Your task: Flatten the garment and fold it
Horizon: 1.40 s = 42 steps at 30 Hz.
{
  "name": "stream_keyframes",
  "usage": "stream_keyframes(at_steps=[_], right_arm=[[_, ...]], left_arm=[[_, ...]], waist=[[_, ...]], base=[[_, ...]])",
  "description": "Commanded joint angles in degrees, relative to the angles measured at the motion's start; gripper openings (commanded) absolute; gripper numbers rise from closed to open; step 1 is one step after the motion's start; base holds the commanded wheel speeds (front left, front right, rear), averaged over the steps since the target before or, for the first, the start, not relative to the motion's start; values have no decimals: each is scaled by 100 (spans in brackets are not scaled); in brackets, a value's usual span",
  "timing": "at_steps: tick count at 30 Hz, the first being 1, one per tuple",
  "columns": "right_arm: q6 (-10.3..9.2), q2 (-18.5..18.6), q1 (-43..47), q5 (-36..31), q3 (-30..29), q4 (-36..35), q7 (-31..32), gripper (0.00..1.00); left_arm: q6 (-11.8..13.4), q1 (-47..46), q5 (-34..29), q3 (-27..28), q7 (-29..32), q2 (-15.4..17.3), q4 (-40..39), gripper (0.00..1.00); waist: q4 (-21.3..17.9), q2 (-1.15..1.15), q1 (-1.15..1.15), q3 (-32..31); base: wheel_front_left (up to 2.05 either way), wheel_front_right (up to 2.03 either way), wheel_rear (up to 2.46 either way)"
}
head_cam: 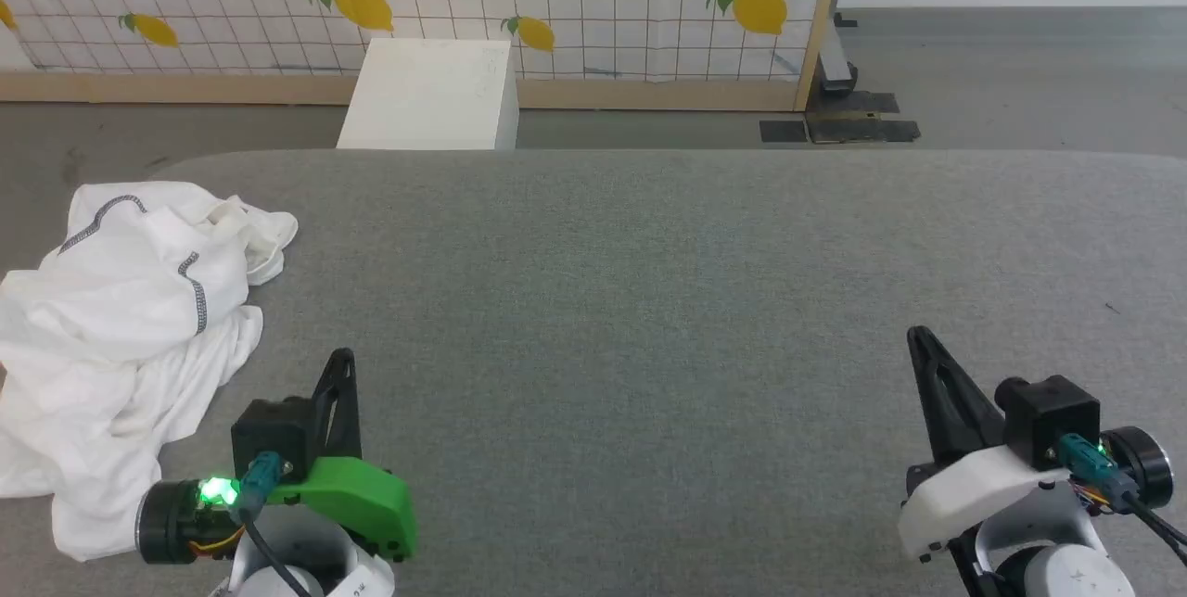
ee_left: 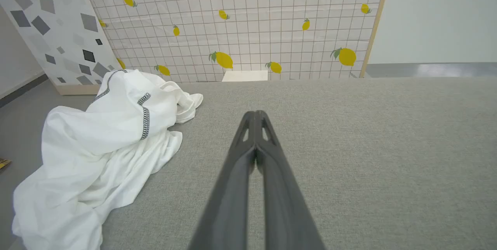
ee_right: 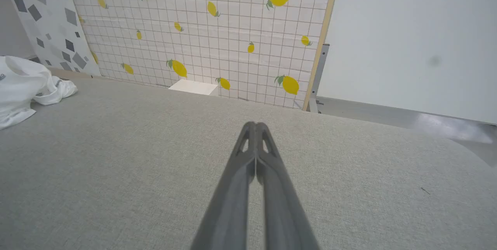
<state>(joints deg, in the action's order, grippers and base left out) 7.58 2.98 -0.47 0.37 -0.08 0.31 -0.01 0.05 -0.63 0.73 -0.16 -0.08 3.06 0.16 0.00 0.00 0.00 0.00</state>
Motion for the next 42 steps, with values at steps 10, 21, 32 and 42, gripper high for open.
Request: stream_keyframes(at_steps=[10,21,32,42], right_arm=[[-9,-11,47,-37,8,-31,1,0],[-9,-11,47,-37,8,-31,1,0],[1,0,-1,1,-1,2,0,100],[1,0,-12,49,-2,44,-58,100]], left_arm=[[-5,63,-73,16,8,-18,-16,0],[-5,63,-73,16,8,-18,-16,0],[0,-1,10,-6,0,0,1,100],[48,-30,100,-92,-84,-1,58,100]], waist=[[0,0,0,0],[0,0,0,0],[0,0,0,0],[28,0,0,0]], base=[[0,0,0],[0,0,0],[0,0,0],[0,0,0]])
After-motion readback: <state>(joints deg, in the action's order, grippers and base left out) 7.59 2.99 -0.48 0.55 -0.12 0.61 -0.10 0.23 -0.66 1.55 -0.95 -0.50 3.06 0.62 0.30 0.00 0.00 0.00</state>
